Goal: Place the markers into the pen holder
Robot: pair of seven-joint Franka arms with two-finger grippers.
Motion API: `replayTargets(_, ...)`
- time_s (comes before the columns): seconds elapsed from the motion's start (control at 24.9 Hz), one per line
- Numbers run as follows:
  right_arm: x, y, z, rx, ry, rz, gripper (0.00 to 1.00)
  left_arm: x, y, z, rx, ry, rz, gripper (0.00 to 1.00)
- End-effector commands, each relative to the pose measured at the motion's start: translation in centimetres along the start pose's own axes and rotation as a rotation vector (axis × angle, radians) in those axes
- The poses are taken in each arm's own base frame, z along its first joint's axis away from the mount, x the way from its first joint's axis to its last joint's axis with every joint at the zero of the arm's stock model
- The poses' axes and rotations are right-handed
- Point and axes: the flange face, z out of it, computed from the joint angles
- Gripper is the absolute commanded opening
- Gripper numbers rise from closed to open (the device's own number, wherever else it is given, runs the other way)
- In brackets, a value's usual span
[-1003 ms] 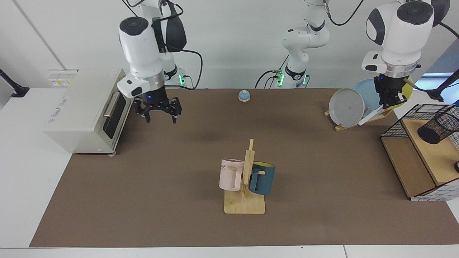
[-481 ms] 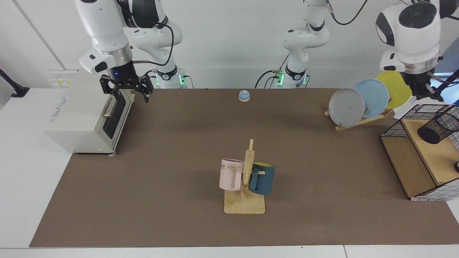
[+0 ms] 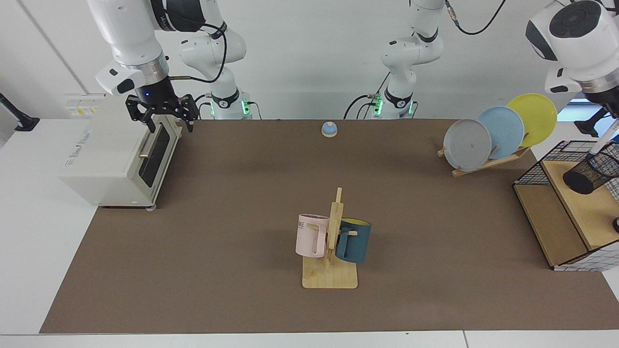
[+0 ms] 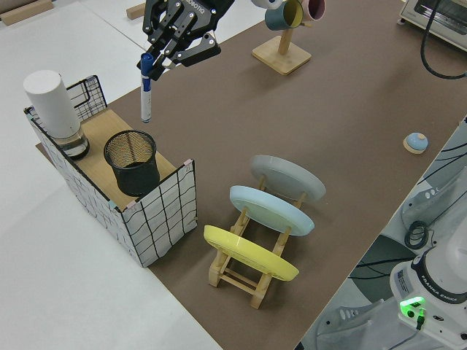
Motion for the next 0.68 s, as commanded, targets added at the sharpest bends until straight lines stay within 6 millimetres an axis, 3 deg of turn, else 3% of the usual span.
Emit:
replayTargets(0.0, -0.4, 0.5, 0.0, 0.037, -0.016, 0.009, 1.00, 0.8, -2.6, 2.2, 0.010, -0.044, 0.105, 0.00)
replayTargets(0.28, -0.5, 0.8, 0.2, 0.040, -0.025, 0.020, 1.00, 2.0, -2.8, 2.8, 0.006, -0.043, 0.137, 0.00)
replayTargets(0.56, -0.9, 1.3, 0.3, 0.038, -0.051, 0.027, 1.00, 3.6, -3.2, 5.4, -0.030, -0.045, 0.171, 0.00)
replayTargets(0.6, -1.0, 1.5, 0.2, 0.037, -0.050, 0.032, 1.00, 3.8, -3.3, 5.3, -0.030, -0.048, 0.175, 0.02)
replayTargets(0.64, -1.0, 1.5, 0.2, 0.037, -0.048, 0.032, 1.00, 3.8, -3.3, 5.3, -0.033, -0.060, 0.183, 0.25)
